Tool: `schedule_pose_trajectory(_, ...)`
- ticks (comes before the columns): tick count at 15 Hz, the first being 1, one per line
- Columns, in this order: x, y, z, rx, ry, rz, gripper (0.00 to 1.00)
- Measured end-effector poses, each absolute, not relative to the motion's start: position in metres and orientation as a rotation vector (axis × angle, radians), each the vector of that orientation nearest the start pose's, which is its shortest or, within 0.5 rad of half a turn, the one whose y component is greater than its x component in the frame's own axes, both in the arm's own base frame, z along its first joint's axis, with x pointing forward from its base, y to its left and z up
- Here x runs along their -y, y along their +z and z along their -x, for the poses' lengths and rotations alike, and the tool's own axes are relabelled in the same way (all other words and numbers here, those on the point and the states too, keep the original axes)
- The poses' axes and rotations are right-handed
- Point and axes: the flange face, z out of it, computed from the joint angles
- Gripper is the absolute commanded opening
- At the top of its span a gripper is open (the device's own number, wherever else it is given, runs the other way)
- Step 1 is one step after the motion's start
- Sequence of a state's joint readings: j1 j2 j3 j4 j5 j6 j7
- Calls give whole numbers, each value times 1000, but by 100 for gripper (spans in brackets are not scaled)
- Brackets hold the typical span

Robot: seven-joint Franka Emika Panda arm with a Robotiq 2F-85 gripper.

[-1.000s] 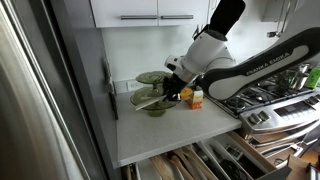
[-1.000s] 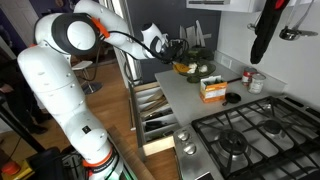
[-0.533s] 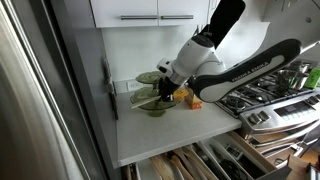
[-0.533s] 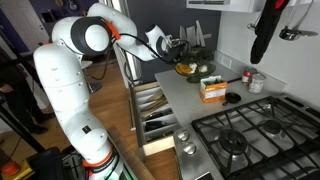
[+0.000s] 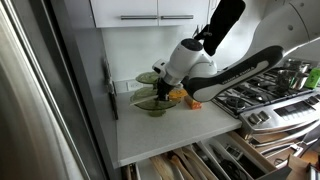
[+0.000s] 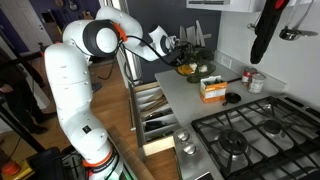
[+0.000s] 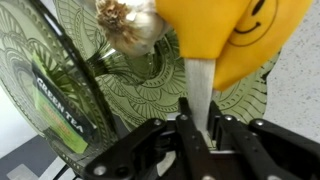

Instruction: Remove two wooden spatulas from the opened drawer at the same time and put them on the middle rack of the cake stand

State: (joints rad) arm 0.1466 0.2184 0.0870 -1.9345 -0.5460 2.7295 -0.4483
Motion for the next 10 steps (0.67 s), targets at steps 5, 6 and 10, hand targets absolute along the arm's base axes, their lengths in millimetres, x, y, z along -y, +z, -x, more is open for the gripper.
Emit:
schedule_pose_trajectory(5,-167,428,-634,1693,-912,2952,5)
schedule_pose_trajectory(6,-167,427,-636,1676,-909,2962,5)
schedule_pose_trajectory(10,-169,422,-640,1625,-893,2998,5)
